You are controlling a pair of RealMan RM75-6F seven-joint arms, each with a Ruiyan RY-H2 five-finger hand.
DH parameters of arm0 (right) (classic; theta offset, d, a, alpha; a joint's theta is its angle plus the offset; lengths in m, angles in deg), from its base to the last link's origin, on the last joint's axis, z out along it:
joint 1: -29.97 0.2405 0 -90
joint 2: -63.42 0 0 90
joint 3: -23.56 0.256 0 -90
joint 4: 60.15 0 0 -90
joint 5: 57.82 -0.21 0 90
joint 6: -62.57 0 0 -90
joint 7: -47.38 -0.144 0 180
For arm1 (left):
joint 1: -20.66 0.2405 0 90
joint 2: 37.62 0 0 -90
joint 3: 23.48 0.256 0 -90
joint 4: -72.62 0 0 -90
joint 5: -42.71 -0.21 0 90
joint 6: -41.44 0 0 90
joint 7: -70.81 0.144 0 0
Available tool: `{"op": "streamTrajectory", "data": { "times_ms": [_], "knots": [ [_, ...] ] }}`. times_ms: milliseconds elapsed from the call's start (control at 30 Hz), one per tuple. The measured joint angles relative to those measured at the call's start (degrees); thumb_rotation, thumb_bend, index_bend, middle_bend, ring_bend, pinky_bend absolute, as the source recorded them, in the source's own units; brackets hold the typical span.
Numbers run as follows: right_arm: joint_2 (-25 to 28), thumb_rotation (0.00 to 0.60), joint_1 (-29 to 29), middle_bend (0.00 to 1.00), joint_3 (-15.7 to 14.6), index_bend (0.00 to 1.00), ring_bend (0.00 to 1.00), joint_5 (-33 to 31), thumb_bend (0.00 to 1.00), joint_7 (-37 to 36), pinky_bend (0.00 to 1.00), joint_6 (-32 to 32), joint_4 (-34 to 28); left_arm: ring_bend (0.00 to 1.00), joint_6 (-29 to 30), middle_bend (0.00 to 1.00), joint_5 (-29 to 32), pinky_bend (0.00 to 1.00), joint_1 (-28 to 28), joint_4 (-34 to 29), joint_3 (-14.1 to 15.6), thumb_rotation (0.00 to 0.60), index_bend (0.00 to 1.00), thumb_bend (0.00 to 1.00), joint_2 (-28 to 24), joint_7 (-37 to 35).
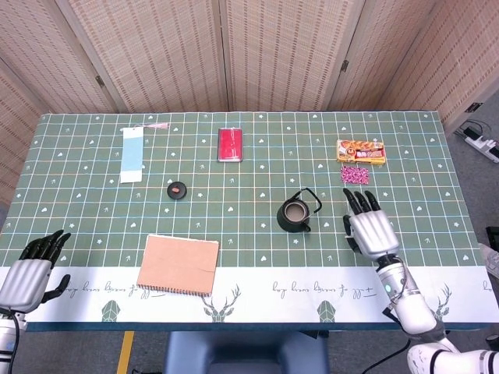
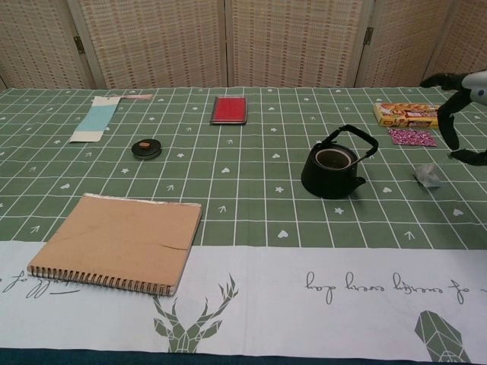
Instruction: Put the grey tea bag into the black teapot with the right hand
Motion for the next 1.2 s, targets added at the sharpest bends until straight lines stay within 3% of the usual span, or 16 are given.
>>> {"op": "streamTrajectory", "data": {
  "times_ms": [233,467,800,1200],
  "knots": [
    [4.69,0.6,1.66,0.0,4.08,0.6,0.0,-3.34,0.42,7.14,0.0,5.28,-11.01,0.07,-0.44,0.0,0.18,0.11,-0.15,0.04,-0.05,0.6,0.0,0.38,-0.52,-1.4],
    [4.89,0.6,5.19,0.0,7.45,0.6,0.0,-8.44,0.42,10.81,0.0,6.95,-14.49,0.07,-0.78,0.0,0.7,0.11,-0.18,0.11,-0.49,0.6,0.0,0.38,-2.04,-5.74],
    [-0.51,0.6,12.91,0.0,11.73,0.6,0.0,-17.23,0.42,16.14,0.0,8.95,-13.93,0.07,-2.35,0.0,1.78,0.11,-0.64,1.32,-1.06,0.6,0.0,0.38,-3.31,-10.13],
    [-5.39,0.6,19.4,0.01,14.21,0.61,0.0,-26.44,0.42,18.78,0.0,9.9,-6.8,0.07,-2.61,0.0,1.01,0.11,-0.8,1.81,-0.93,0.6,0.0,0.38,-4.0,-12.7]
  ]
}}
